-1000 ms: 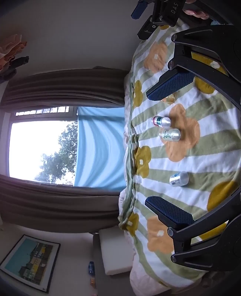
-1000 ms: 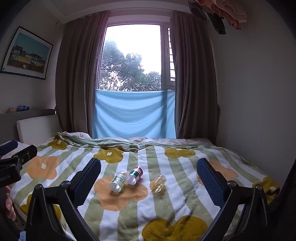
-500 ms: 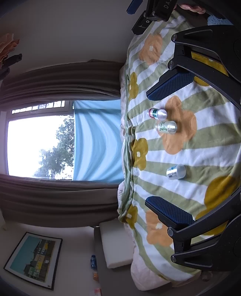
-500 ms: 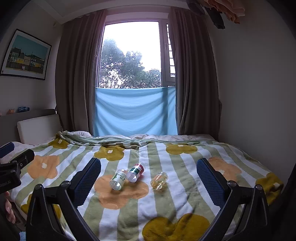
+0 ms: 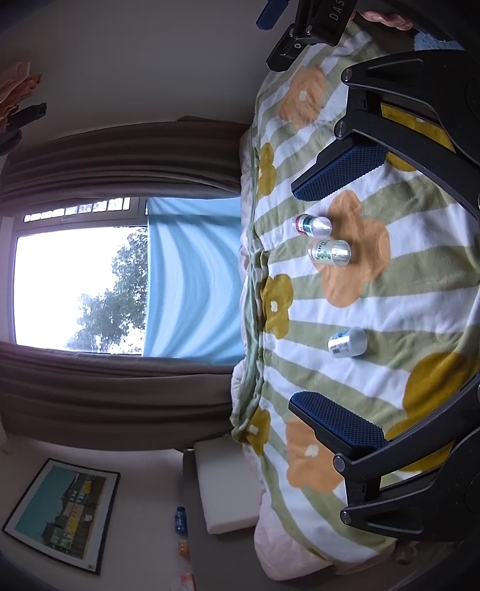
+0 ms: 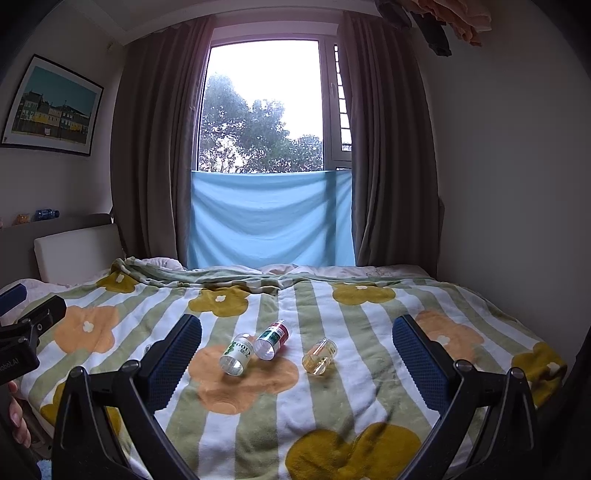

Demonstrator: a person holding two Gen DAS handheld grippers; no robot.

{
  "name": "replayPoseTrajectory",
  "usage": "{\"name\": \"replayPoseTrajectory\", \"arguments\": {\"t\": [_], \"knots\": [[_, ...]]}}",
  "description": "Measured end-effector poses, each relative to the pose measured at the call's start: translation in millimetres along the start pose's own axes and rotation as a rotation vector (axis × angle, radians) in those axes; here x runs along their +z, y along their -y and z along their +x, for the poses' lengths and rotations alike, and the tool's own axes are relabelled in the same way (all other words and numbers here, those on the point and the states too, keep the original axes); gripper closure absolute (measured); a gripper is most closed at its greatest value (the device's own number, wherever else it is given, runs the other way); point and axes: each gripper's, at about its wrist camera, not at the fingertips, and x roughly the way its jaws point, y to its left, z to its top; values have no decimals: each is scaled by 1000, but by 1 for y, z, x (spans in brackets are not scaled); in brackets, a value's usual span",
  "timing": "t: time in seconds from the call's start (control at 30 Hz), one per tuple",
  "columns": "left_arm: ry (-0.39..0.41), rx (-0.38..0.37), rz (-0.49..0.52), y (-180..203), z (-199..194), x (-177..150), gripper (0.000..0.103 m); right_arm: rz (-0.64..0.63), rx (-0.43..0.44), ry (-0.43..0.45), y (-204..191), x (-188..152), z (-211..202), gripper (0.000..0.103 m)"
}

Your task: Flip cup upside down

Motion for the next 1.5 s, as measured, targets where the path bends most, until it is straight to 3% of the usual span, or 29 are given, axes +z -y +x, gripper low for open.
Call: {"name": "replayPoseTrajectory", "arguments": {"t": [1.5], "knots": [[-22,-24,-14,-3,1,-1,0,18,14,-24,4,-10,4,0]]}}
